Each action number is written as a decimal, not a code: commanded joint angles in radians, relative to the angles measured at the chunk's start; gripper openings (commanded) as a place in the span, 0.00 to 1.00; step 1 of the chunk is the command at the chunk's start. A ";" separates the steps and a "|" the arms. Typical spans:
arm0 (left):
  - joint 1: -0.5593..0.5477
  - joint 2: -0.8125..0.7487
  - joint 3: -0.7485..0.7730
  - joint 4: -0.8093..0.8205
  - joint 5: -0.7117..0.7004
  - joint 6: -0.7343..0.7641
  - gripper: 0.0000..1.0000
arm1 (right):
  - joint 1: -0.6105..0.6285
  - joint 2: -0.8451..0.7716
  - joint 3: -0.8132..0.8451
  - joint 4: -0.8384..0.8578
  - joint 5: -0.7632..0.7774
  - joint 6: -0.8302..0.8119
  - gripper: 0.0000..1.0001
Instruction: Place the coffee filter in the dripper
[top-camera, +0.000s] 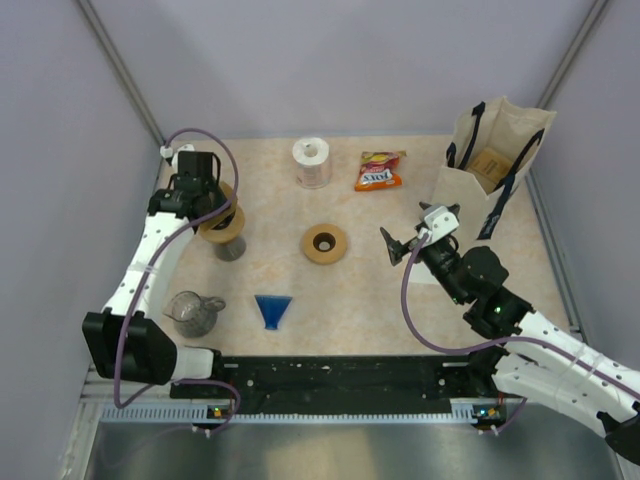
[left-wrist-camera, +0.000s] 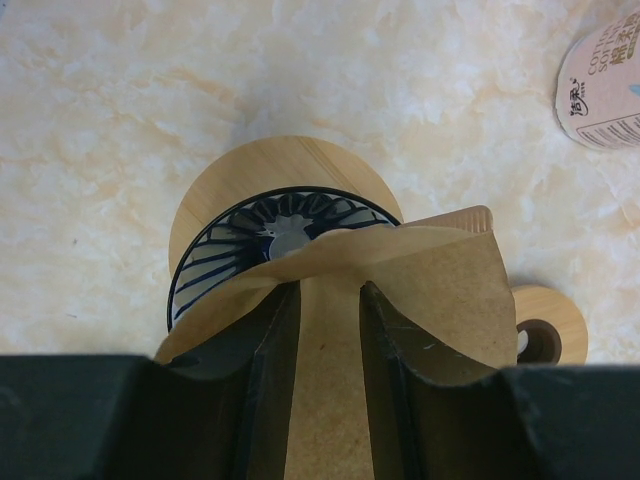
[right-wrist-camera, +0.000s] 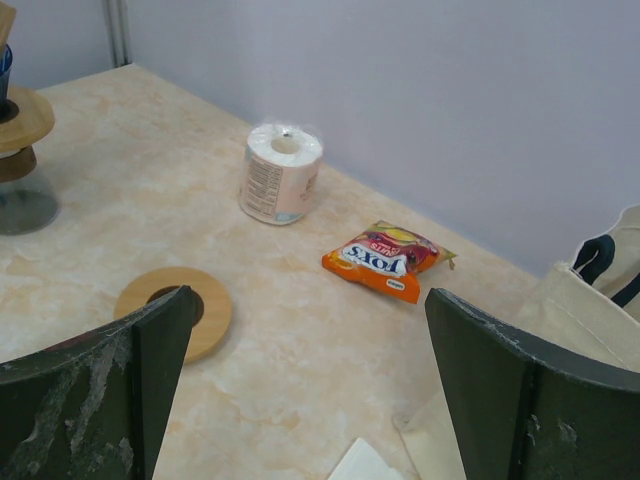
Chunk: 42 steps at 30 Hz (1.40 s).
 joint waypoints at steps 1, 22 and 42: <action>-0.002 0.014 0.048 0.008 -0.002 0.017 0.36 | 0.011 -0.002 -0.002 0.033 0.017 -0.013 0.99; 0.000 0.063 0.028 0.014 -0.038 0.020 0.35 | 0.011 -0.005 -0.004 0.028 0.026 -0.017 0.99; 0.002 0.060 -0.032 0.023 -0.045 0.010 0.34 | 0.011 -0.010 -0.004 0.025 0.029 -0.016 0.99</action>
